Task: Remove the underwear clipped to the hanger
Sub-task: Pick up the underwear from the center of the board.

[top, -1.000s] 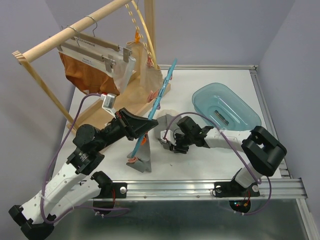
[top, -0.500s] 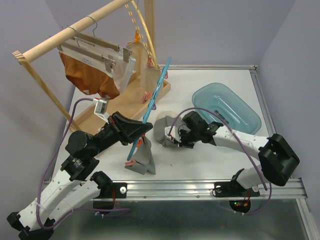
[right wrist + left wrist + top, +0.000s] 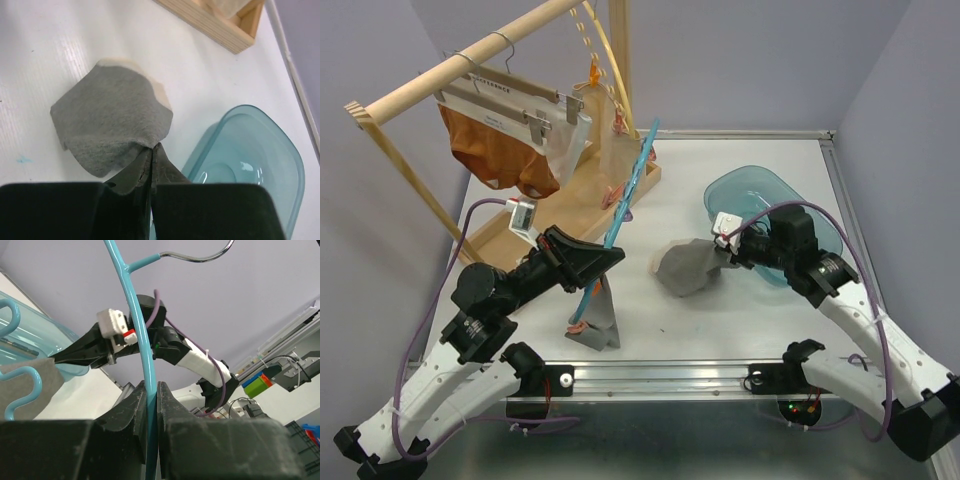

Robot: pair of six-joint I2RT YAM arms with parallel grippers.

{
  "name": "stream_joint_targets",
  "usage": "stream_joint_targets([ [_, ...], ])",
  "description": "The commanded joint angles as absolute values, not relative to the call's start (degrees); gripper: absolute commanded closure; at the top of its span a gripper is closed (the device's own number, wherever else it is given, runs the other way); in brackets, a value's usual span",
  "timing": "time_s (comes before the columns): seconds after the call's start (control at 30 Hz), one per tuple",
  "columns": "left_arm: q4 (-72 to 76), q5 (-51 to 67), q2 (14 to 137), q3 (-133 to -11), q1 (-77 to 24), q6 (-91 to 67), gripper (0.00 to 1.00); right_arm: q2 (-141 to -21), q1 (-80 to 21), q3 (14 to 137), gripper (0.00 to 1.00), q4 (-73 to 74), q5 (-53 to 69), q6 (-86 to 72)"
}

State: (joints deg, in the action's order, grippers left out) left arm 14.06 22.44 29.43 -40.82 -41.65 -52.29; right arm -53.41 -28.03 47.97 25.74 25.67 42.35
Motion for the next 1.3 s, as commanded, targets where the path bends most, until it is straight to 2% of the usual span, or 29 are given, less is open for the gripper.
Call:
stream_joint_targets([
  [0.0,19.42,22.68,29.27,-41.75,-41.75,-50.27,1.0,-49.67,-26.37,50.97,0.99,25.93,18.75,37.02],
  [0.33,19.07,22.94,30.23,-42.1,-41.66,-49.22,1.0,-46.23,-20.75,55.8,0.99,18.38,-2.17,26.38],
  [0.47,18.46,22.94,30.23,-42.28,-41.66,-48.6,1.0,-47.72,-18.73,57.74,0.99,16.88,-4.3,25.32],
  [0.67,17.49,23.29,30.15,-42.89,-41.66,-47.37,1.0,-51.59,-12.93,61.69,0.99,16.0,-3.78,24.17],
  [1.03,16.09,23.38,29.0,-42.89,-41.66,-45.88,1.0,-58.44,2.8,67.93,0.99,14.07,6.94,21.89],
  [1.27,15.73,23.55,29.62,-42.98,-41.66,-45.18,1.0,-61.52,5.1,75.65,0.99,13.27,6.5,20.57],
])
